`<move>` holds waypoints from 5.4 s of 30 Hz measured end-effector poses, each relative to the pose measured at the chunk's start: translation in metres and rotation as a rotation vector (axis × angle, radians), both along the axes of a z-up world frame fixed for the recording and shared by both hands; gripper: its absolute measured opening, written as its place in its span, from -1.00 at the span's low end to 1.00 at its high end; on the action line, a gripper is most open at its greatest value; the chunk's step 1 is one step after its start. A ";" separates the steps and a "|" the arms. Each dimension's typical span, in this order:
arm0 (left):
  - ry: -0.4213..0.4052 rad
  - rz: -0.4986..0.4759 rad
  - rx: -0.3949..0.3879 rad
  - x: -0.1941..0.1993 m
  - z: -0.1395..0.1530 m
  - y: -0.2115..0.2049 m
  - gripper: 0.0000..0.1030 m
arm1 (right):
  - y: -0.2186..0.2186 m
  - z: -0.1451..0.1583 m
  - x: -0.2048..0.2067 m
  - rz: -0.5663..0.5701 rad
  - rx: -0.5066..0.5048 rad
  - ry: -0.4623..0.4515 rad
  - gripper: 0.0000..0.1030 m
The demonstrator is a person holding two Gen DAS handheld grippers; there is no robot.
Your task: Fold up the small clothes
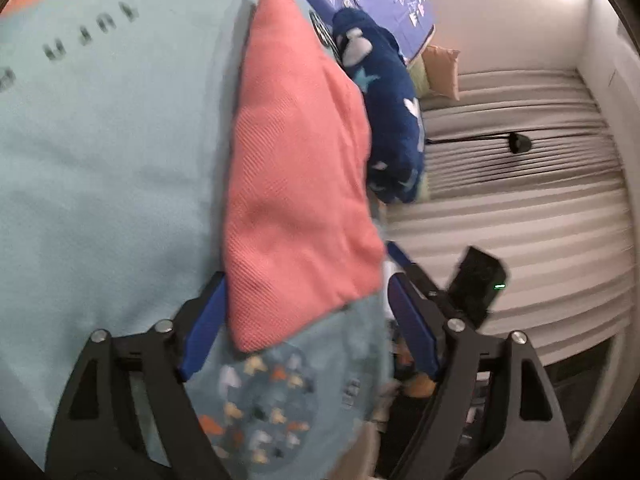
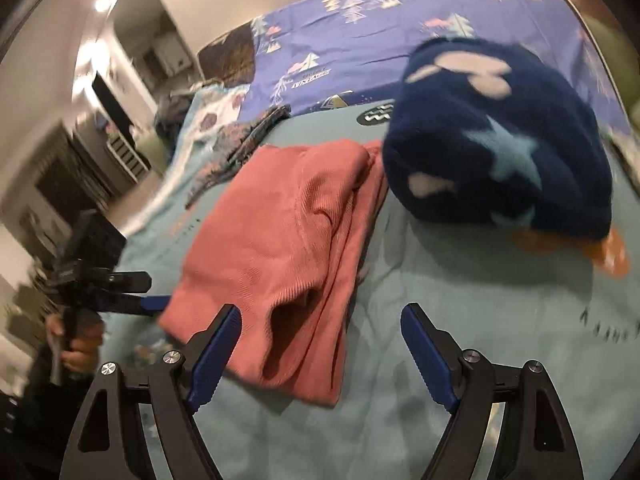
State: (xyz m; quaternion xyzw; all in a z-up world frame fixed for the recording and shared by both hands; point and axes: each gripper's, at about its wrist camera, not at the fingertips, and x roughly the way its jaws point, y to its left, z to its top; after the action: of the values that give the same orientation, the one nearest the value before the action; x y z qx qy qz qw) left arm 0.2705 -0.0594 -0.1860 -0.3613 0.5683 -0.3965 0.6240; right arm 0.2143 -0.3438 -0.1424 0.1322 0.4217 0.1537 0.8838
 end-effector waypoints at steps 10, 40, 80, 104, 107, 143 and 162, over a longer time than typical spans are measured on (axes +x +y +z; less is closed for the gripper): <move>0.114 -0.018 -0.032 0.021 -0.005 -0.035 0.60 | -0.019 -0.001 0.005 -0.045 0.155 0.041 0.66; -0.149 -0.048 0.183 0.005 0.003 -0.055 -0.69 | 0.030 -0.036 0.112 -0.107 0.213 0.194 -0.51; -0.441 -0.063 0.124 -0.003 0.113 -0.060 -0.72 | 0.085 0.110 0.076 -0.081 -0.144 -0.176 -0.55; -0.310 -0.205 0.170 0.156 0.048 -0.243 -0.51 | -0.145 0.068 0.198 -0.393 -0.199 0.071 -0.15; -0.423 -0.191 0.205 0.148 0.073 -0.221 -0.22 | -0.146 0.108 0.163 -0.522 -0.308 -0.141 -0.01; -0.973 0.372 0.726 -0.196 0.213 0.008 0.98 | 0.121 0.190 -0.195 -0.478 -0.491 -0.371 1.00; -0.930 0.418 0.679 -0.221 0.206 0.015 0.98 | 0.129 0.182 -0.232 -0.479 -0.455 -0.356 1.00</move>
State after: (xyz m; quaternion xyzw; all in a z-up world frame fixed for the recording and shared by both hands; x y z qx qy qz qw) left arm 0.0495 -0.0446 0.0195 -0.0352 0.2481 -0.1787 0.9514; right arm -0.0178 -0.2144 0.0396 -0.0015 0.2422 -0.1345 0.9609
